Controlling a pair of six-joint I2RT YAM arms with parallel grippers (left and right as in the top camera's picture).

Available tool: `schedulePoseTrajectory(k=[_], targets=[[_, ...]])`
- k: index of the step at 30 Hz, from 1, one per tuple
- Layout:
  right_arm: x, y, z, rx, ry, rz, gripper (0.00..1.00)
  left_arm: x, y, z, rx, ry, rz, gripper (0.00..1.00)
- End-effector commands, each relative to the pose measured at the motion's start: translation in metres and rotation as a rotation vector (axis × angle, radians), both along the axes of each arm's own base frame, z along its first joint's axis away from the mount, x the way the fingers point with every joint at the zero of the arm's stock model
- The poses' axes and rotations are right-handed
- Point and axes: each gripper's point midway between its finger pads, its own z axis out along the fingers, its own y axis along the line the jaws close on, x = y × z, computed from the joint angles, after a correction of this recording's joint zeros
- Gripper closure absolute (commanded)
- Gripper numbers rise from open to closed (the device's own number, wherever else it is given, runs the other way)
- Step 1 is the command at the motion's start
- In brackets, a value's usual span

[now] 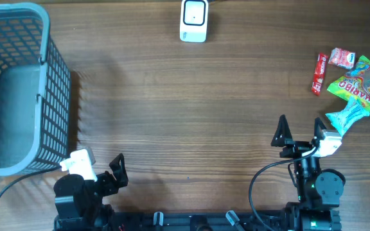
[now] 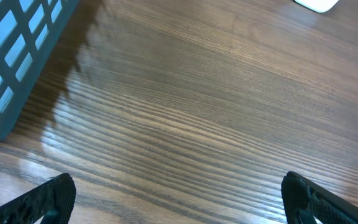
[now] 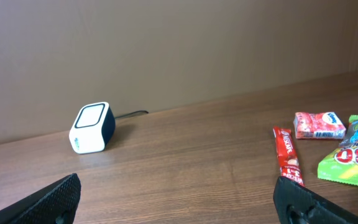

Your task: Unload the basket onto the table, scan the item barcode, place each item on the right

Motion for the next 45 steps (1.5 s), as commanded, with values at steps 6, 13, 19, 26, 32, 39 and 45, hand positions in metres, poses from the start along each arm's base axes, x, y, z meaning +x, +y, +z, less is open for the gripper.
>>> schedulePoseTrajectory(k=[6, 13, 19, 26, 32, 39, 45], targets=[[-0.001, -0.001, 0.003, -0.013, -0.012, -0.006, 0.0, 0.003, -0.002, 0.004, -0.016, -0.023, -0.003, 0.0], [-0.001, -0.001, 0.003, -0.012, -0.012, -0.006, 0.0, 0.058, 0.003, 0.075, 0.027, -0.435, -0.005, 0.0], [-0.001, -0.001, 0.003, -0.012, -0.012, -0.006, 0.0, 0.08, 0.001, 0.072, 0.041, -0.582, -0.019, 0.0], [-0.001, -0.001, 0.003, -0.012, -0.012, -0.006, 0.0, 0.081, 0.004, 0.044, 0.049, -0.553, 0.0, 0.0], [-0.001, -0.001, 0.003, -0.012, -0.012, -0.006, 0.0, 0.084, 0.009, 0.041, 0.121, -0.569, 0.0, 0.0], [-0.001, -0.001, 0.003, -0.012, -0.012, -0.006, 0.0, 0.087, 0.009, 0.04, 0.161, -0.601, -0.012, 0.0], [-0.001, -0.001, 0.003, -0.013, -0.012, -0.006, 0.0, 0.087, 0.007, 0.04, 0.231, -0.6, -0.053, 0.0]])
